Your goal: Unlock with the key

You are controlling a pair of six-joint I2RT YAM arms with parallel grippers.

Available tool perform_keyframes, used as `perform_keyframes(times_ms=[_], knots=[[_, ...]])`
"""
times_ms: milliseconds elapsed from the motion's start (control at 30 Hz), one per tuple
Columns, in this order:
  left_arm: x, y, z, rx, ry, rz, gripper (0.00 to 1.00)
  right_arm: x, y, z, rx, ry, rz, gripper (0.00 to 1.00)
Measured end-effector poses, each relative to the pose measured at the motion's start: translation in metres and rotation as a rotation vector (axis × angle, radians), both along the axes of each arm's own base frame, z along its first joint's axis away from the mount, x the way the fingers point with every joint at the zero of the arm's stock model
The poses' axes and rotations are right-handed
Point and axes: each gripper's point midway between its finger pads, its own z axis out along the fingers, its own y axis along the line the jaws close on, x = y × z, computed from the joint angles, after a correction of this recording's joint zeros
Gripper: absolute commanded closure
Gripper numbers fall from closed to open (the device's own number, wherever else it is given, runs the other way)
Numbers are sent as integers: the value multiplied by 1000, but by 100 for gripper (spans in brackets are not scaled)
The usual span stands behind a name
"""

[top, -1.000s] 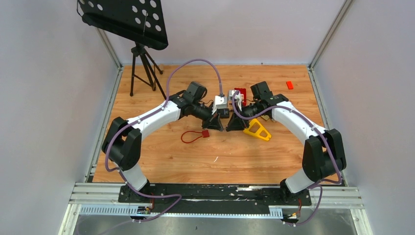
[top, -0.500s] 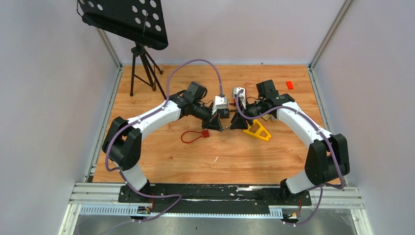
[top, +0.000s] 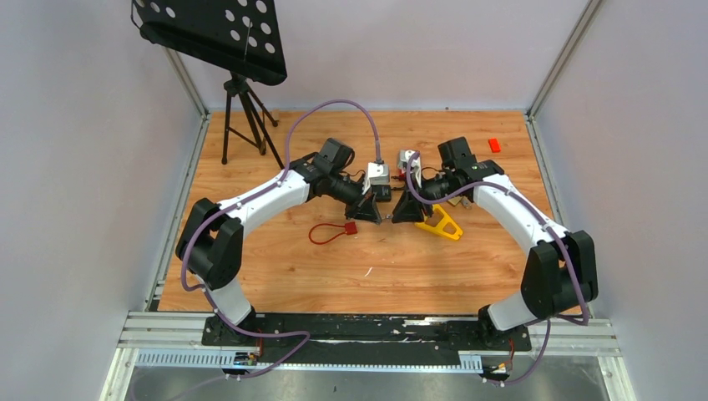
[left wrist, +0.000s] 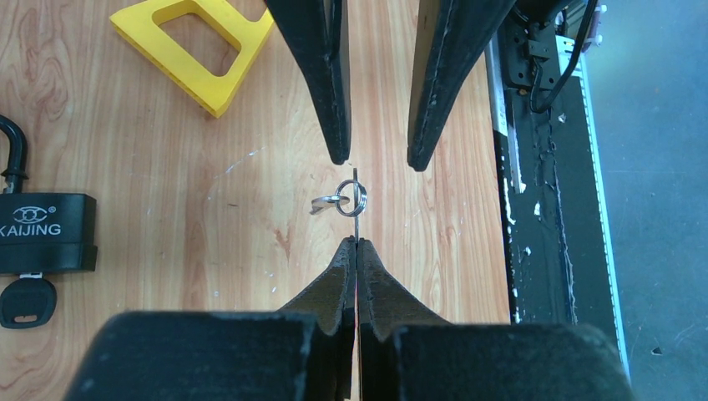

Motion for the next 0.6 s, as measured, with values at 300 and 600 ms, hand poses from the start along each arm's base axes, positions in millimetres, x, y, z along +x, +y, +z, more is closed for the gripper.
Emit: perform_keyframes(times_ms=[300,600], knots=[[-1,0,0,-1,3,-2,100,-5,10,-13,-11,48,36,76],[-2,0,0,0,11,-5,100,-5,13,-12,-12,47,40,87]])
